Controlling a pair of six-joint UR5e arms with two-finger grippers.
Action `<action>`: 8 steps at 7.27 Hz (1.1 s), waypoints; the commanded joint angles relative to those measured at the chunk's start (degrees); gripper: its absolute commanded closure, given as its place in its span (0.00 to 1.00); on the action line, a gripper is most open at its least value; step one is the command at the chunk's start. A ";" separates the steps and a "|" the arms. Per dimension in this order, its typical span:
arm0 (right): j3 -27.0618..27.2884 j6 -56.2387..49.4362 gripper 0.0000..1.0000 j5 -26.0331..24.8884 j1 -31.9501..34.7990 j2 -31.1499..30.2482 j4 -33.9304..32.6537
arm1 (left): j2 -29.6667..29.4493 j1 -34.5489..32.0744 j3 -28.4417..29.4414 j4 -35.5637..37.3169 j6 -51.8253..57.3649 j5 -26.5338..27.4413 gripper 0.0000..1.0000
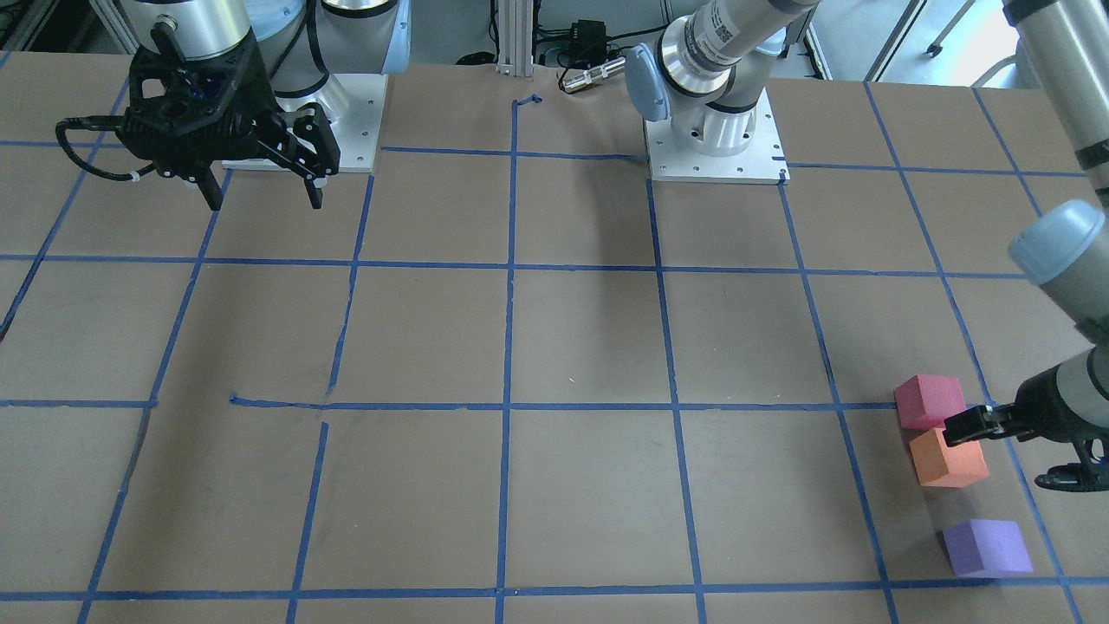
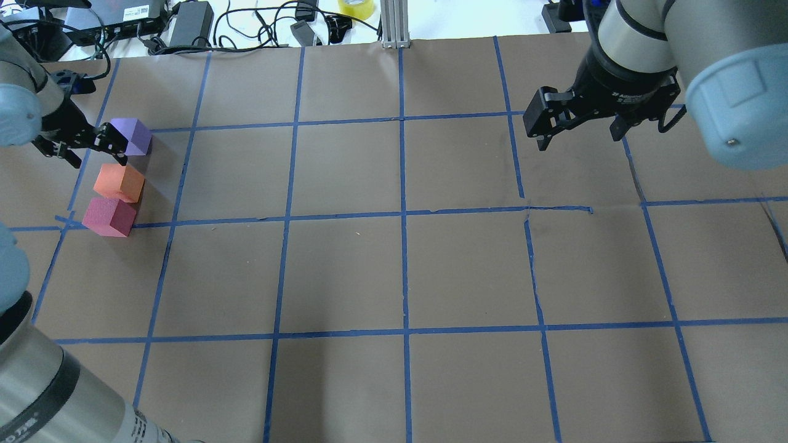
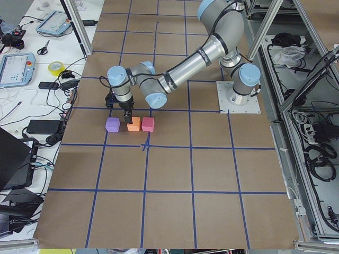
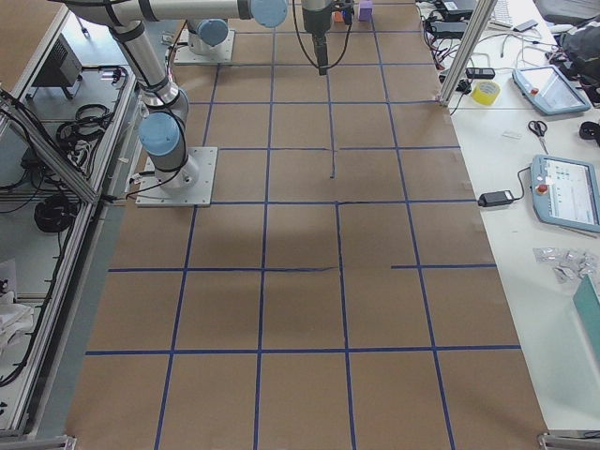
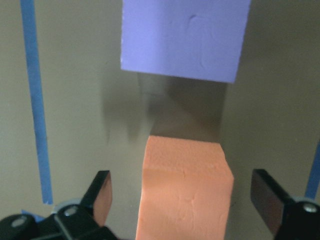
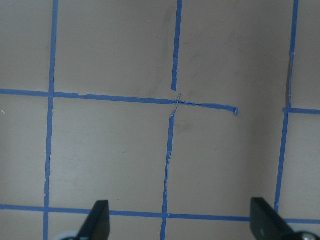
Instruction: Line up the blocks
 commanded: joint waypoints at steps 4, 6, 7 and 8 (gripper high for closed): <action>-0.20 -0.13 0.00 0.27 -0.15 -1.24 4.74 | 19.03 -35.38 0.24 -19.42 -38.86 -5.64 0.00; -0.21 0.05 0.00 0.18 -0.15 -1.32 4.73 | 24.56 -37.92 1.91 -23.08 -39.20 -9.61 0.00; -0.12 0.05 0.00 0.09 -0.15 -1.32 5.08 | 26.06 -36.96 1.74 -25.80 -36.59 -6.14 0.00; -0.12 0.05 0.00 0.18 -0.15 -1.32 4.91 | 26.95 -32.78 2.09 -26.61 -31.08 -4.54 0.00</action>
